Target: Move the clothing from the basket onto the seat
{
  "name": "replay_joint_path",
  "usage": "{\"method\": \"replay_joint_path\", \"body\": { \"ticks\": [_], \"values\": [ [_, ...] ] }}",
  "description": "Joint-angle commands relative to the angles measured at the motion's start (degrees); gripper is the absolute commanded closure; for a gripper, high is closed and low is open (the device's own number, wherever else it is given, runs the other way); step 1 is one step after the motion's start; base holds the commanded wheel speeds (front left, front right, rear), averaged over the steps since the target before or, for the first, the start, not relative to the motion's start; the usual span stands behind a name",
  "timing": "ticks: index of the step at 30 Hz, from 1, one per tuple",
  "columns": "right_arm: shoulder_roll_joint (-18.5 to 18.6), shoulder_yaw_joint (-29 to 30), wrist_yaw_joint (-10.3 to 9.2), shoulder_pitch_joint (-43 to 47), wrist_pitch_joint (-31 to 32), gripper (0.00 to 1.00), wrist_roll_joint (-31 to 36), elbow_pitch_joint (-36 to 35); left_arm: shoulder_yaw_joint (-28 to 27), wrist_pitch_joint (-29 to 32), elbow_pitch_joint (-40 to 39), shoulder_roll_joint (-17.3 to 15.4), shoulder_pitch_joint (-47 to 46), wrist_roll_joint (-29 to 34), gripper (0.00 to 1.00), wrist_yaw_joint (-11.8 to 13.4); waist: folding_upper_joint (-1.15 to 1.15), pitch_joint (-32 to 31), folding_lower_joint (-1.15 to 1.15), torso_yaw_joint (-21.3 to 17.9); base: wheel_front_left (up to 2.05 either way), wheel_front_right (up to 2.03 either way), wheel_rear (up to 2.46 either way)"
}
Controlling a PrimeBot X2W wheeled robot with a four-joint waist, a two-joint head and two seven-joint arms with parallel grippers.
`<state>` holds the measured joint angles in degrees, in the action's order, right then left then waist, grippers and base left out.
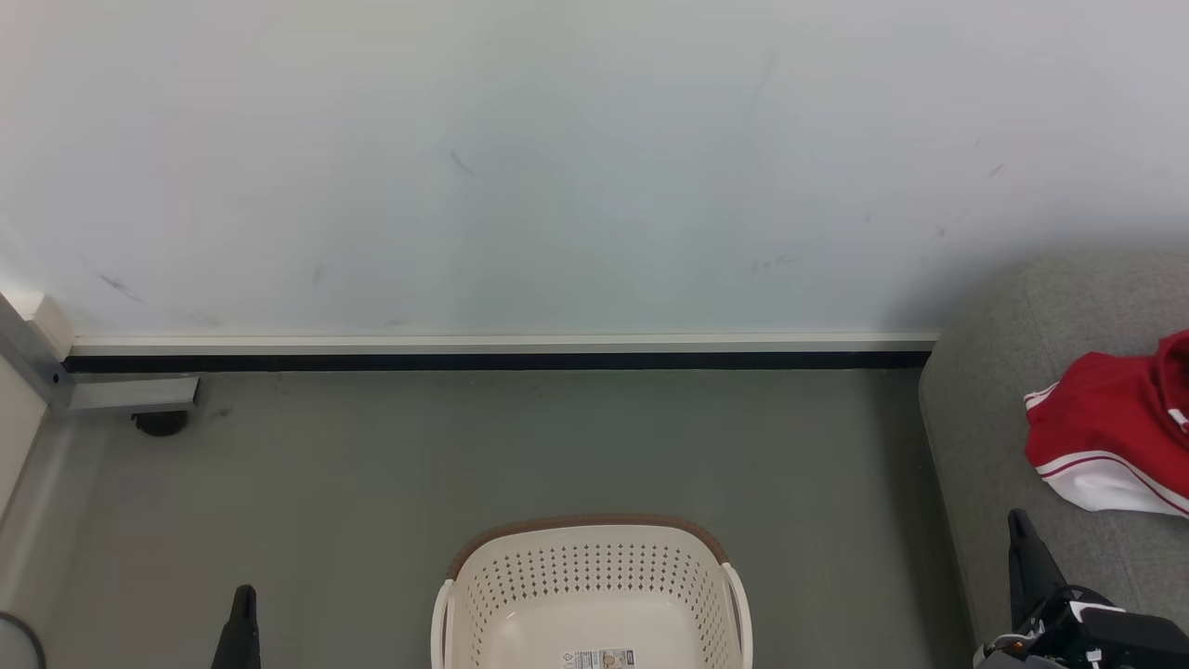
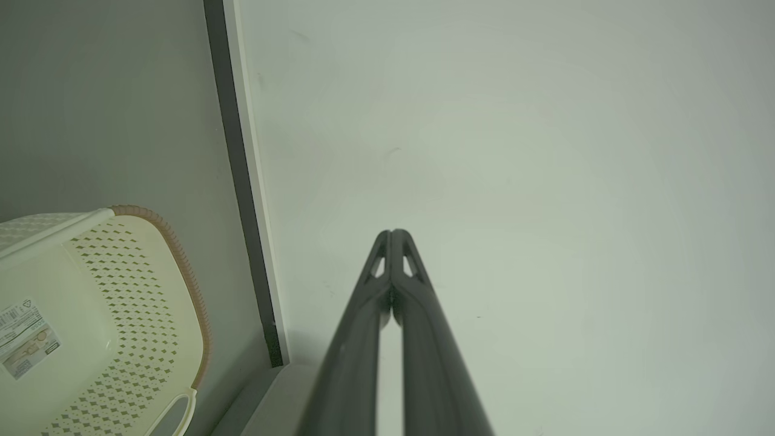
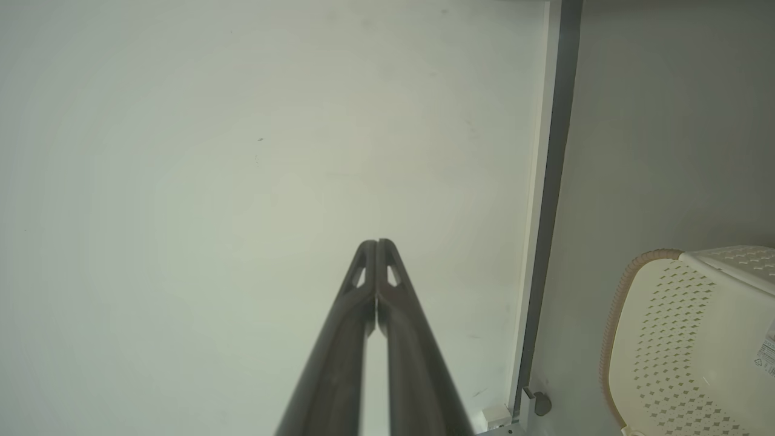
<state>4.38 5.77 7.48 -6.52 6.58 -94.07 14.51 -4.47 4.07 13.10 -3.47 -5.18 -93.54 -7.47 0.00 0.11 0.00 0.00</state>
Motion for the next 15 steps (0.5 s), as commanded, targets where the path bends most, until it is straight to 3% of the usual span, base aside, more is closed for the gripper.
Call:
{"method": "replay_joint_path", "body": {
  "ticks": [1,15],
  "values": [
    [-0.1,0.0,0.02,-0.3,0.3,1.0,0.3,0.2,-0.1,0.2,0.2,-0.1,-0.5,0.3,1.0,-0.2,0.0,0.0,0.0,0.0,0.0,0.0,0.0],
    [-0.3,0.3,0.01,-0.4,0.4,1.0,0.4,0.2,-0.3,0.3,0.2,0.0,-0.5,0.4,1.0,-0.2,0.0,0.0,0.0,0.0,0.0,0.0,0.0]
  ]
}}
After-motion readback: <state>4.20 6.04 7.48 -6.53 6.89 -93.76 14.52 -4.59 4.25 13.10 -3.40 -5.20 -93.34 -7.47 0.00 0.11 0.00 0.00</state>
